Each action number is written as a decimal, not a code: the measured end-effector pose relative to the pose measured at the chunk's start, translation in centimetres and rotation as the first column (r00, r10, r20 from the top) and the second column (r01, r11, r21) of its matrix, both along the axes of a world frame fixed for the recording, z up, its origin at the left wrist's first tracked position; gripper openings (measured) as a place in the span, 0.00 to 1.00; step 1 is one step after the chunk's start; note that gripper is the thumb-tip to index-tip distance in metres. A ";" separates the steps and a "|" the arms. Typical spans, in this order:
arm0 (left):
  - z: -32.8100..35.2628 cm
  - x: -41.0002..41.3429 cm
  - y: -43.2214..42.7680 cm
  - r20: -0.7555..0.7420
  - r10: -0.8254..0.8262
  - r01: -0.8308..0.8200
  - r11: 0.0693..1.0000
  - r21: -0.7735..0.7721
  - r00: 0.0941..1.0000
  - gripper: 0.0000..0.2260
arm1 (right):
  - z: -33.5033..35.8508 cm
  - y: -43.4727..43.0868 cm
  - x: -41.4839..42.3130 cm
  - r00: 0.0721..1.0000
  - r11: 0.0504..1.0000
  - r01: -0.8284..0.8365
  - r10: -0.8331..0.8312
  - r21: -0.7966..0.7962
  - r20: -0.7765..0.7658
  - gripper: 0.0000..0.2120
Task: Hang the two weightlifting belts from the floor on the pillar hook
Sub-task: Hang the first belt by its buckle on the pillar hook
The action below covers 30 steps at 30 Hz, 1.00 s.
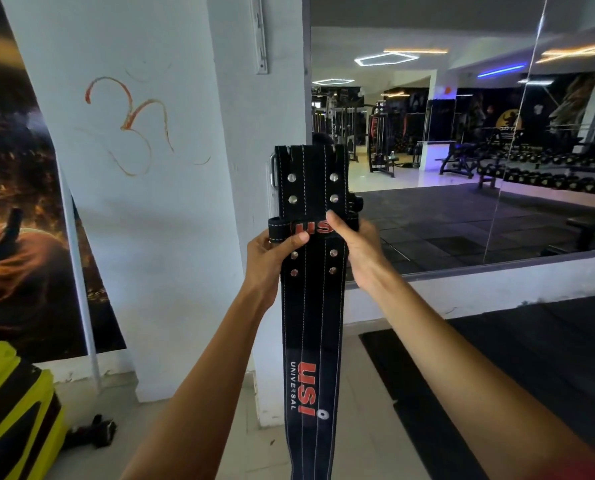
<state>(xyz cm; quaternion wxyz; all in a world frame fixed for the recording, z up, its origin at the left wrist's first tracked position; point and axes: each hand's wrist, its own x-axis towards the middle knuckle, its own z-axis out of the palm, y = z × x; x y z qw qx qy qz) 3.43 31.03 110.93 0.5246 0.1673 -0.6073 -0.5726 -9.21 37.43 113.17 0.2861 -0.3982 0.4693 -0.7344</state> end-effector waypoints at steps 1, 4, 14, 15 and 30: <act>-1.3 0.1 0.0 0.025 0.005 -0.005 1.000 0.001 1.000 0.05 | -0.3 -0.3 0.1 0.999 1.000 0.005 -0.005 -0.007 0.050 0.12; -8.5 1.3 0.4 0.291 -0.095 0.073 0.994 0.084 0.952 0.08 | -2.3 -0.9 0.2 0.995 1.000 0.002 -0.002 -0.005 0.103 0.04; 0.7 2.6 -1.7 0.243 -0.186 0.185 0.982 0.028 0.952 0.22 | -4.6 -0.4 -0.6 0.997 0.997 -0.073 0.073 0.020 -0.032 0.04; 1.3 2.3 -1.6 0.247 -0.165 0.165 0.986 0.018 0.955 0.19 | -4.4 -0.2 -0.8 0.993 0.995 -0.095 0.097 0.033 -0.062 0.05; -0.6 -1.2 -1.3 0.474 -0.110 0.165 0.983 -0.076 0.874 0.09 | 1.2 -0.7 -3.1 0.996 0.997 0.043 -0.037 -0.068 0.083 0.09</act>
